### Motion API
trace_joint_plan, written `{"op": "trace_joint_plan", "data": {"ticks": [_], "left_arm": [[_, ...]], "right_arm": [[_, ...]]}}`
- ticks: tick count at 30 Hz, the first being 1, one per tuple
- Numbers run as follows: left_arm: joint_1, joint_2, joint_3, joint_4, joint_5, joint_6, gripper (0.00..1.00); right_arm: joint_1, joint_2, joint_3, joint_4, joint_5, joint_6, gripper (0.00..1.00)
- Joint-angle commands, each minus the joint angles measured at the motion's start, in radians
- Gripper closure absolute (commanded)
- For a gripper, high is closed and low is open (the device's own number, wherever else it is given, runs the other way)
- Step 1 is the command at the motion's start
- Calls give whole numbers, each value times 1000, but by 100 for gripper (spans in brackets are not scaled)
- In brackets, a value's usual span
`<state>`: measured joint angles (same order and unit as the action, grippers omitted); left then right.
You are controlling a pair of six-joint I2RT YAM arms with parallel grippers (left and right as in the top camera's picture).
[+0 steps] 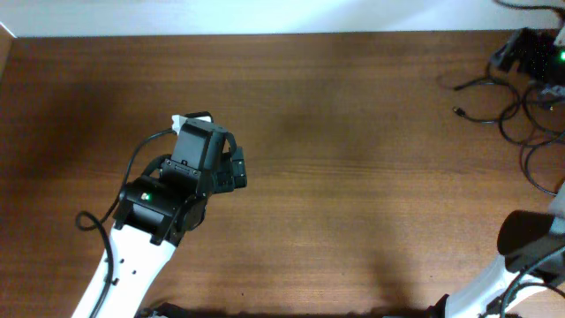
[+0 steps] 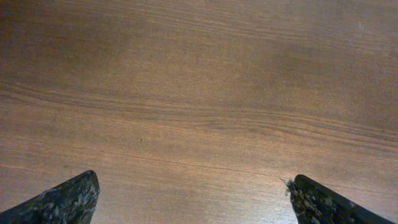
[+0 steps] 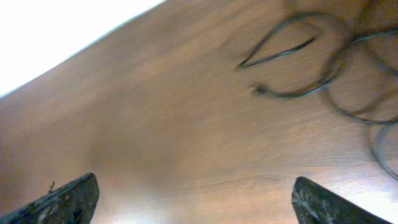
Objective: Untangle cables
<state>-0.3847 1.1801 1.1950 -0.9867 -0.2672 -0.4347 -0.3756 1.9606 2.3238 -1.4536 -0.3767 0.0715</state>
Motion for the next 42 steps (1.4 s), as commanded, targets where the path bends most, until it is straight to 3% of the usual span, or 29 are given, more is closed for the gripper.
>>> {"op": "trace_joint_plan", "data": {"ticks": [1,3,6,11,28,30,33,35,37,39,42], "left_arm": [[2,-1,-1,-3,-14,-9,1],[2,-1,-1,-3,-14,-9,1],[2,-1,-1,-3,-14,-9,1],[2,-1,-1,-3,-14,-9,1],[2,-4,-1,-3,-14,-9,1],[2,-24,-4,-81,-13,-5,1],[30,-107,-104,-64,39,-5,1],[78,-230,-309,86,98,29,1],[126,-387,-517,303,245,157,1],[191,-617,-762,541,350,161,1],[216,-877,-1048,1000,361,228,1]], "right_arm": [[93,-73,12,-134,-220,-252,1],[193,-73,9,-245,-267,-285,1],[427,-73,-44,-245,-262,-247,1],[720,-56,-106,-233,-77,-247,1],[748,-56,-106,-233,-78,-247,1],[748,-56,-106,-233,-78,-247,1],[748,-56,-106,-233,-78,-247,1],[748,-56,-106,-233,-78,-247,1],[748,-56,-106,-233,-78,-247,1],[748,-56,-106,-233,-78,-247,1],[748,-56,-106,-233,-78,-247,1]]}}
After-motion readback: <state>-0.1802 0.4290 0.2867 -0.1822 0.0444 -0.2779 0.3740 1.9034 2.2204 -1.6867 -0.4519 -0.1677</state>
